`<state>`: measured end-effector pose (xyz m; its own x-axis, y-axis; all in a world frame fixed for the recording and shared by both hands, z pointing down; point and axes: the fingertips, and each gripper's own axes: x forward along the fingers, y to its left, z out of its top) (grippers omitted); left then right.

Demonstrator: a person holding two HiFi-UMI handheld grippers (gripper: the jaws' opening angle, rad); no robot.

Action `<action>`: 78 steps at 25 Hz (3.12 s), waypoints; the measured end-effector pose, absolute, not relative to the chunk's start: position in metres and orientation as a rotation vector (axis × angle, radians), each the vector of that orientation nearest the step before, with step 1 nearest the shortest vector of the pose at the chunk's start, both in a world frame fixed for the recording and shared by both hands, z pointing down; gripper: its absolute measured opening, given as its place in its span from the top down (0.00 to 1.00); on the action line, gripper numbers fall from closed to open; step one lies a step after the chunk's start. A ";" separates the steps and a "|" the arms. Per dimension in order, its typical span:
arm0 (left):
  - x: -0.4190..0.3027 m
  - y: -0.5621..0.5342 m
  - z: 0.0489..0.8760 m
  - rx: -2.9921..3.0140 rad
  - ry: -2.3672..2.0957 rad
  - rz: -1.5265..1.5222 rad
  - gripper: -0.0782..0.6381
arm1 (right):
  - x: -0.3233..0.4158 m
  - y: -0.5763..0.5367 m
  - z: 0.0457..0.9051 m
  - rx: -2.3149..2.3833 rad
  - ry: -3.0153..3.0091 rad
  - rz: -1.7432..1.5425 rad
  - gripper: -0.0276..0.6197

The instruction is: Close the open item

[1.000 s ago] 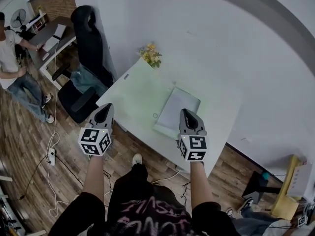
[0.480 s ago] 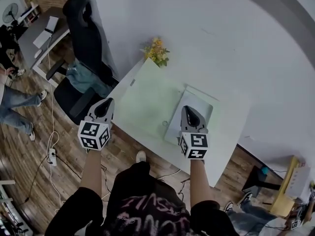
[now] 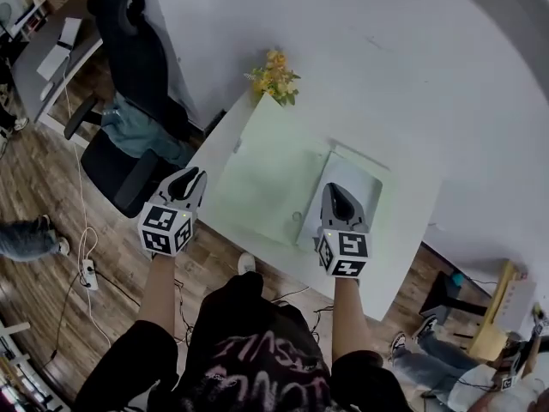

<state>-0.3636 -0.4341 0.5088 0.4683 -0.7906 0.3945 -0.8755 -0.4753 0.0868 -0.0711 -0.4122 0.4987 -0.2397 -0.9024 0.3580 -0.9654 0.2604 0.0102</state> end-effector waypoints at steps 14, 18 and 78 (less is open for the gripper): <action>-0.313 -0.453 0.519 2.590 -1.162 0.355 0.79 | -0.049 -0.415 0.511 1.782 -2.144 0.322 0.91; -0.301 -0.448 0.511 2.621 -1.120 0.332 0.79 | -0.045 -0.412 0.512 1.789 -2.141 0.322 0.92; 0.074 -0.353 0.513 2.942 -0.475 0.668 0.80 | 0.226 -0.279 0.549 2.124 -1.995 0.505 0.92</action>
